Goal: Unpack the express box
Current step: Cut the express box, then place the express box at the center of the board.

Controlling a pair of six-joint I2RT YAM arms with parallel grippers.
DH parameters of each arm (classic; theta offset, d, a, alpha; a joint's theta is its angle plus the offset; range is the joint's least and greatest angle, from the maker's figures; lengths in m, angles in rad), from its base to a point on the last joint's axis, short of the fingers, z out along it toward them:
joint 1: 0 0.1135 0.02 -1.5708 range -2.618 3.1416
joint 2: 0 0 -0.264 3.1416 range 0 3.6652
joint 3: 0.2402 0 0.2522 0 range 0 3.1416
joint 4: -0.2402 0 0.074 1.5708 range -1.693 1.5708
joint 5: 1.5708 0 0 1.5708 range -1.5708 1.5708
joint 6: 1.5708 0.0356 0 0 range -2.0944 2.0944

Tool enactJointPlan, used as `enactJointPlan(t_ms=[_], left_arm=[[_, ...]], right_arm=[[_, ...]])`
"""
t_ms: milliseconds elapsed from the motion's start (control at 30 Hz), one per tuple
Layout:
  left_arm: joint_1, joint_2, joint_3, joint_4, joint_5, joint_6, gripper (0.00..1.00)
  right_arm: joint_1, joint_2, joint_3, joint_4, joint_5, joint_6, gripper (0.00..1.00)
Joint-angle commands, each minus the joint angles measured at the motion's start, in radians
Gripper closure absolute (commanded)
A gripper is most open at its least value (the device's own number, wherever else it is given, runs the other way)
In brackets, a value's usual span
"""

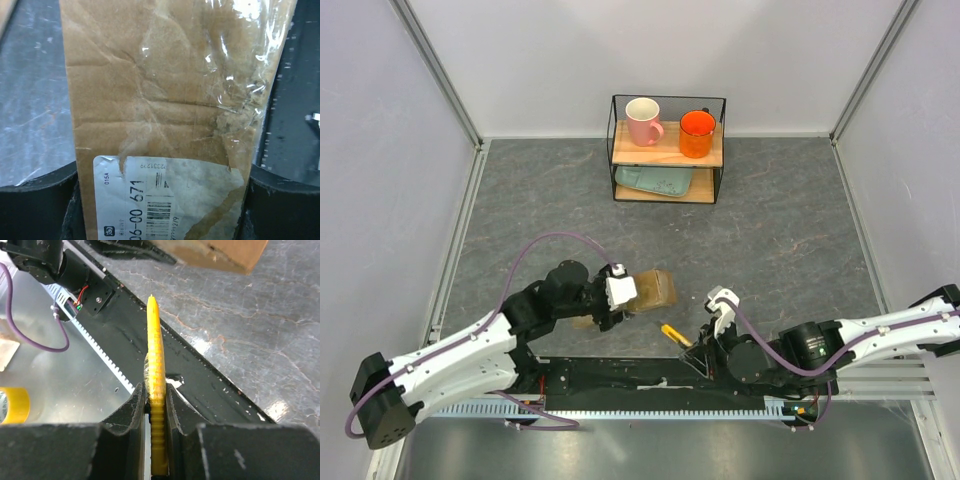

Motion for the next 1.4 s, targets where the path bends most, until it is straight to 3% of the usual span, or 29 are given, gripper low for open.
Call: enactJointPlan(t_ms=[0, 233, 333, 367, 467, 800, 1033, 1233, 1367], left_arm=[[0.003, 0.082, 0.123, -0.251, 0.153, -0.044, 0.98], [0.005, 0.203, 0.160, -0.361, 0.156, 0.168, 0.95], [0.005, 0.240, 0.157, -0.350, 0.092, 0.215, 0.63], [0.006, 0.251, 0.164, -0.352, 0.087, 0.215, 0.43], [0.005, 0.259, 0.186, -0.346, 0.096, 0.212, 0.01], [0.003, 0.268, 0.328, -0.395, 0.121, 0.212, 0.01], [0.003, 0.286, 0.575, -0.671, 0.589, 0.366, 0.01], [0.002, 0.286, 0.637, -0.791, 0.757, 0.446, 0.01], [0.000, 0.288, 0.652, -0.798, 0.762, 0.448, 0.02]], right_arm=[[0.005, 0.030, 0.093, -0.060, 0.087, -0.059, 1.00], [0.005, 0.063, 0.178, -0.236, 0.117, -0.123, 1.00], [0.005, 0.040, 0.158, -0.239, 0.115, -0.103, 1.00], [0.005, 0.021, 0.149, -0.238, 0.113, -0.090, 1.00], [0.006, -0.014, 0.107, -0.236, 0.121, -0.036, 1.00], [0.005, 0.000, 0.093, -0.252, 0.104, 0.027, 1.00], [0.000, 0.153, 0.208, -0.169, 0.064, -0.154, 1.00], [-0.020, 0.224, 0.297, -0.064, -0.028, -0.299, 1.00], [-0.038, 0.279, 0.391, -0.067, -0.072, -0.370, 1.00]])
